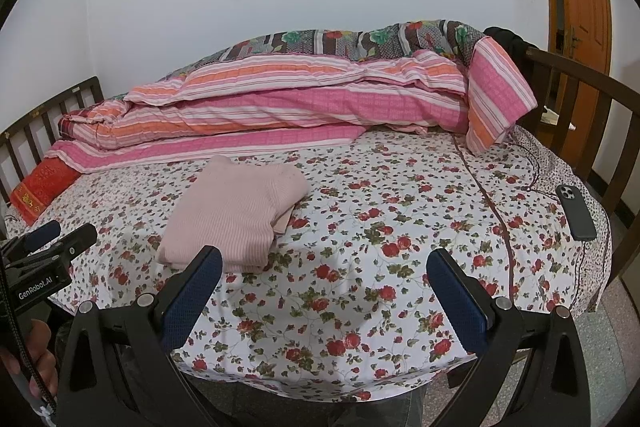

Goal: Fold small clothes

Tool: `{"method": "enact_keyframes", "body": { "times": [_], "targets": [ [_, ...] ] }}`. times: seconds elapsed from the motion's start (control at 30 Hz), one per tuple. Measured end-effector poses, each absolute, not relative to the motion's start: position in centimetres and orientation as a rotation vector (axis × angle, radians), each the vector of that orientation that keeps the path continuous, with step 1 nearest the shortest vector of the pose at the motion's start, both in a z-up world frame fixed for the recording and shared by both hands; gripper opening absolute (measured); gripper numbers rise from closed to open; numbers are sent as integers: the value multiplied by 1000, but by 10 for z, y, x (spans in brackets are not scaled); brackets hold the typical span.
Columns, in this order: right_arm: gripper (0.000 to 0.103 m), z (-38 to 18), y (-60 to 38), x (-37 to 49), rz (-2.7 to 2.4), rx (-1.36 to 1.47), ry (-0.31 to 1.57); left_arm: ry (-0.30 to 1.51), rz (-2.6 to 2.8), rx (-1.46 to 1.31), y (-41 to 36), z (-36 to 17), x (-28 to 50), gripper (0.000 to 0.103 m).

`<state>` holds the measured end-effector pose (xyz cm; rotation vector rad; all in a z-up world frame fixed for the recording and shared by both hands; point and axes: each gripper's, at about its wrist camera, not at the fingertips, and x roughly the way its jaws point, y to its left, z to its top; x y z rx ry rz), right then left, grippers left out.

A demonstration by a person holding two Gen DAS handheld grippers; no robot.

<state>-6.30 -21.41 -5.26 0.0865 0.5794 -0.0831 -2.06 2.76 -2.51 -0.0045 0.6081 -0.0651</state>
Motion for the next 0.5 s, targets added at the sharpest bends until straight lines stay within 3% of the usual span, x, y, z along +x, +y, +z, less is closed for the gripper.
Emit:
{"method": "enact_keyframes", "body": {
  "times": [0.5],
  "targets": [
    [101,-52,-214,-64,-83,91,577,608,-69,-6,28,-26,-19,87]
  ]
}}
